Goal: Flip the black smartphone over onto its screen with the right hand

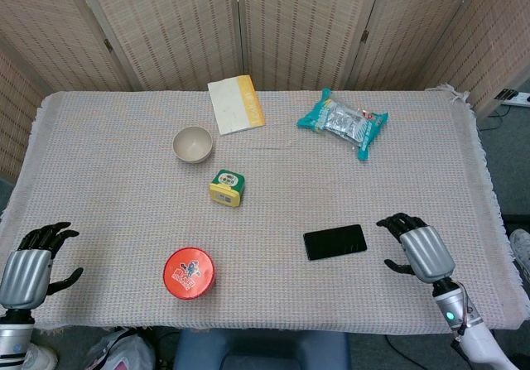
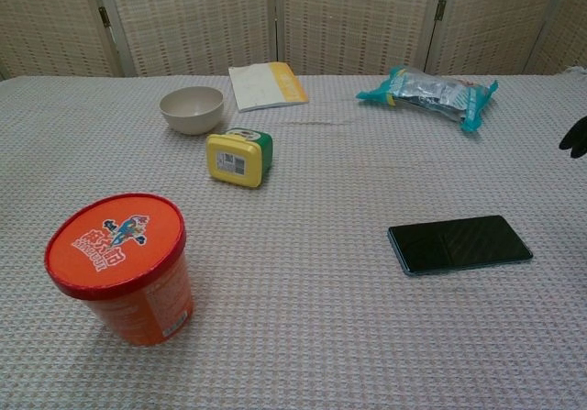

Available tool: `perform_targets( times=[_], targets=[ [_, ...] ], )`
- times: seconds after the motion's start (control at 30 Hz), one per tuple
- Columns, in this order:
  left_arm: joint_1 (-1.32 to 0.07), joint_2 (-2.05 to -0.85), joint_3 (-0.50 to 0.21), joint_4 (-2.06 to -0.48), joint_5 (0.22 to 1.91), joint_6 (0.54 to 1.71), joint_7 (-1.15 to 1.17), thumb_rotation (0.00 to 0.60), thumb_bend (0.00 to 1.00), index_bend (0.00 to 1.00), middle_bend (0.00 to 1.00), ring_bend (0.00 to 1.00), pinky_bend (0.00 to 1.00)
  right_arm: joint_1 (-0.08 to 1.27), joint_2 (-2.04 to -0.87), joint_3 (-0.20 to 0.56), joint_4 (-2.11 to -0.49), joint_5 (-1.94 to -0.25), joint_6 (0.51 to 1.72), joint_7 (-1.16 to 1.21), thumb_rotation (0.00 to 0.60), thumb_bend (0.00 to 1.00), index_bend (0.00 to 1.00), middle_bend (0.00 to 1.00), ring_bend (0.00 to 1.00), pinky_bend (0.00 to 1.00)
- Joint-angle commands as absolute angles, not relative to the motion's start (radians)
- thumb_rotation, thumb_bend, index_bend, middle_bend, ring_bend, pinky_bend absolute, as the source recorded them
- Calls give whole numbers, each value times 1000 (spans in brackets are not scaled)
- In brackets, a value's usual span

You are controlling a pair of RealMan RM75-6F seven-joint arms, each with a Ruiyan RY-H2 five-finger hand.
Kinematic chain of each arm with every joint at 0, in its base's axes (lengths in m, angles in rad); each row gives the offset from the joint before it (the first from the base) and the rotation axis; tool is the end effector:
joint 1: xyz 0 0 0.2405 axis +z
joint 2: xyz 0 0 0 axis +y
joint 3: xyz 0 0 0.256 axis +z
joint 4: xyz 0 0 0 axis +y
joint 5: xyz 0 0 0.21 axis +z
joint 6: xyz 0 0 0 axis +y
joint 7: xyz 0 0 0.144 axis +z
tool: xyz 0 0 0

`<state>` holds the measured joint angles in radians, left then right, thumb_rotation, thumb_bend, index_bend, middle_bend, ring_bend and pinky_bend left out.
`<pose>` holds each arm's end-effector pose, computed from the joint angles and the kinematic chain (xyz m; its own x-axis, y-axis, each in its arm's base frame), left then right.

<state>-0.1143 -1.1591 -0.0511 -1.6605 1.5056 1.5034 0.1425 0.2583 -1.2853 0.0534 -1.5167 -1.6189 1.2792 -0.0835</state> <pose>-0.2903 0.1887 0.1445 0.4438 -0.0260 0.8957 0.8946 -0.0448 -0.4446 -0.2717 -0.2280 0.0807 0.4587 -0.1179 0.8808 -0.8631 -0.2949 0.4100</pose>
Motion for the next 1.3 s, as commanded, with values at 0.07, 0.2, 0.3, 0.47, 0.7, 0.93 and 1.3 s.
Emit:
perform_targets(
  times=[0.07, 0.2, 0.3, 0.47, 0.7, 0.93, 1.3],
  targets=[
    [-109, -1156, -50, -1653, 1501, 1505, 131, 600, 199, 323, 233, 210, 235, 325, -1381, 56, -1441, -1610, 1194, -104, 600, 36, 290, 343, 233, 351],
    [-104, -1154, -48, -1642, 1497, 1506, 117, 600, 198, 323, 233, 210, 235, 369, -1442, 55, -1389, -1596, 1130, -105, 600, 71, 301, 349, 233, 351],
    [-101, -1155, -47, -1632, 1493, 1505, 106, 600, 199, 323, 233, 210, 235, 399, -1478, 60, -1357, -1580, 1091, -109, 600, 82, 305, 352, 233, 351],
    [-95, -1155, -45, -1619, 1486, 1506, 94, 600, 199, 322, 233, 210, 235, 432, -1517, 59, -1318, -1568, 1054, -130, 600, 88, 307, 353, 233, 351],
    [-89, -1158, -44, -1606, 1480, 1504, 81, 600, 199, 322, 233, 210, 235, 450, -1543, 50, -1290, -1554, 1044, -144, 600, 90, 315, 359, 233, 351],
    [-89, -1160, -44, -1599, 1479, 1500, 76, 600, 198, 322, 233, 210, 235, 465, -1560, 41, -1265, -1543, 1030, -146, 600, 91, 322, 365, 233, 351],
    [-89, -1164, -47, -1589, 1475, 1495, 70, 600, 198, 320, 233, 210, 235, 485, -1579, 38, -1229, -1522, 1020, -142, 600, 113, 335, 372, 233, 351]
  ],
)
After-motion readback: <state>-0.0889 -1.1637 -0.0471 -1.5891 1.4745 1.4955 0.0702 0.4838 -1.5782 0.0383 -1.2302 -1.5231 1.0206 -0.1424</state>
